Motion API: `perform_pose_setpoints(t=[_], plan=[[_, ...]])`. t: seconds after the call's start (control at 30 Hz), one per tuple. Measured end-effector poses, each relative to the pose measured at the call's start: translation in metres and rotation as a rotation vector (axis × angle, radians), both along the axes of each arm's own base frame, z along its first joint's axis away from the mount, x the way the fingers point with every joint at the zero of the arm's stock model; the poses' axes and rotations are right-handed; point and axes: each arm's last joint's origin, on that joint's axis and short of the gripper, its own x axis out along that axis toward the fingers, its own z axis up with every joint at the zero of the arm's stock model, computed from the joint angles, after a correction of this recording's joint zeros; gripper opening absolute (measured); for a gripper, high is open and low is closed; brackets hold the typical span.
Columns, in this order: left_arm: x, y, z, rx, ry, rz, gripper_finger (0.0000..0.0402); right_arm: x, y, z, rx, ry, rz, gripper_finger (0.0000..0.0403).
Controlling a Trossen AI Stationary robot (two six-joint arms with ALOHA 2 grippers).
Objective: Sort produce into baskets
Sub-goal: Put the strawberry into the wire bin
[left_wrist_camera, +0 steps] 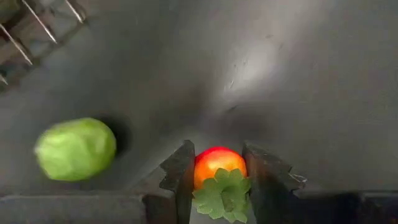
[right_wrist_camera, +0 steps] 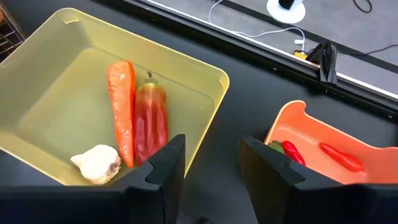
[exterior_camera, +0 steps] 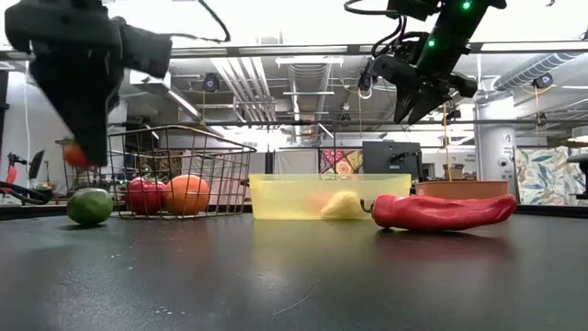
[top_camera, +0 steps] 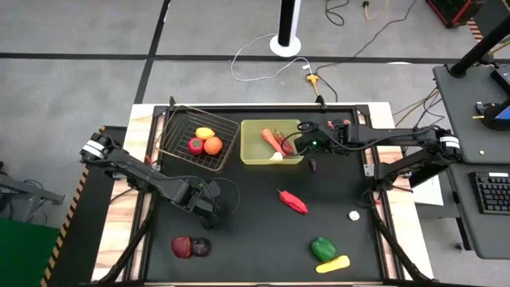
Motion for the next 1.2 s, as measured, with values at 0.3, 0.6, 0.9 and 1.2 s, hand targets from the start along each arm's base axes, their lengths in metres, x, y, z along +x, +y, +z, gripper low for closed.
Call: perform_pose_setpoints(t=[0.3, 0.6, 0.9, 1.2], plan=[[0.015, -0.001, 0.052, 0.153, -0.074, -0.153, 0.0104, 0.0, 0.0, 0.0, 0.0, 0.0, 0.0, 0.0137], [0.01, 0.015, 0.099, 0.391, -0.021, -0.151, 0.0104, 0.0, 0.0, 0.0, 0.0, 0.0, 0.0, 0.0143], [0.009, 0.069, 0.11, 0.476, 0.069, -0.133, 0.0104, 0.002, 0.0, 0.001, -0.005, -0.02, 0.002, 0.0135], [-0.009, 0.141, 0.113, 0.387, 0.03, -0.151, 0.0104, 0.002, 0.0, 0.001, -0.005, -0.019, 0.002, 0.0141]])
